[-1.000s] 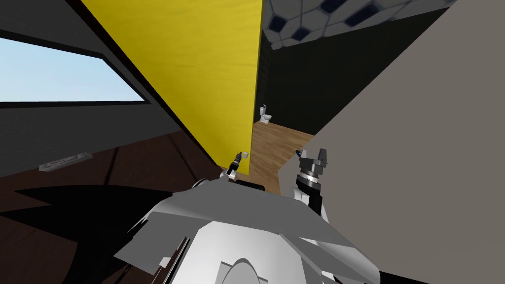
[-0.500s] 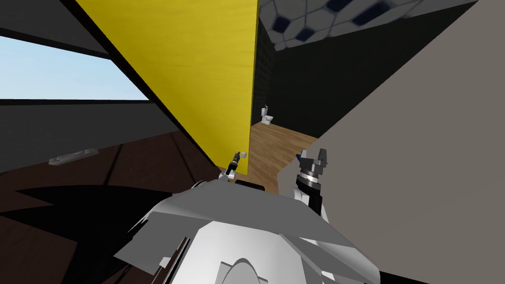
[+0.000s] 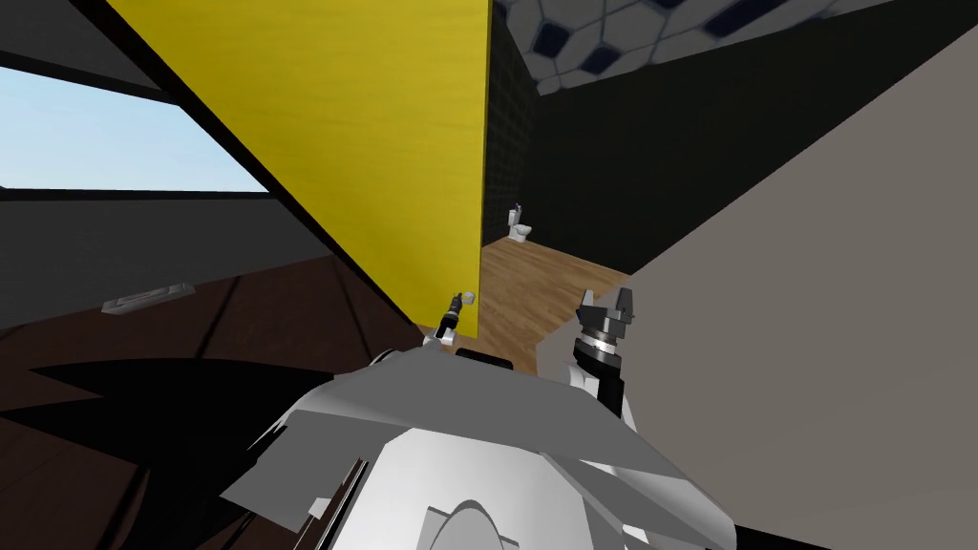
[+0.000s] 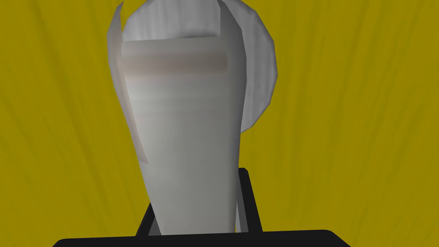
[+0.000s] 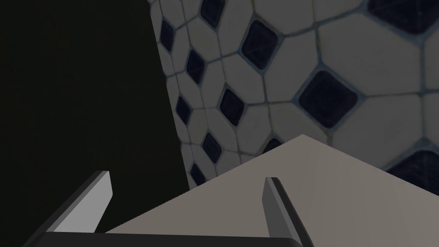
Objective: Push the door open
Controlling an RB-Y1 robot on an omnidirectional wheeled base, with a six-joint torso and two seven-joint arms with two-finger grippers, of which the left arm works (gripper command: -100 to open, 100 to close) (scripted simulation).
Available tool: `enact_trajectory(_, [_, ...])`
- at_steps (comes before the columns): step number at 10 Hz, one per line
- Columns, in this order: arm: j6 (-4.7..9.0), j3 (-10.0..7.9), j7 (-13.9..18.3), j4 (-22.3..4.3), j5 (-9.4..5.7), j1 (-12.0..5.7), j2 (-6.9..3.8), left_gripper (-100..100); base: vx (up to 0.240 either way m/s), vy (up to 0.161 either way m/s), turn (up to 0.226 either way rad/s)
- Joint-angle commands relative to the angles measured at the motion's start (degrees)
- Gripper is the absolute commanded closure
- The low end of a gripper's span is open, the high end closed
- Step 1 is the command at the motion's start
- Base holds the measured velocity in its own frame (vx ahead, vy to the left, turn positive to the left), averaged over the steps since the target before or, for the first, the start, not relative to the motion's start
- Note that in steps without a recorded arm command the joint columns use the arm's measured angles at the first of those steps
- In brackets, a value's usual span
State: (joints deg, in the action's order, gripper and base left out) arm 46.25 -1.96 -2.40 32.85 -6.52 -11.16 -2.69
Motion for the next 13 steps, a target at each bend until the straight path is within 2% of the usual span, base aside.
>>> enact_trajectory(1, [0.06, -0.15, -0.17, -0.06, -0.09, -0.35, 0.63, 100, 0.152, -0.088, 0.041])
enact_trajectory(3, [0.04, -1.31, -0.42, 0.12, -0.63, 0.03, -0.75, 100, 0.088, -0.017, 0.045])
enact_trajectory(6, [0.1, -2.47, -0.9, 0.08, -1.22, 0.05, -1.38, 100, 0.178, -0.05, 0.038])
enact_trajectory(13, [0.31, -6.66, -2.64, -0.04, -3.32, 0.11, -2.57, 100, 0.199, -0.062, 0.056])
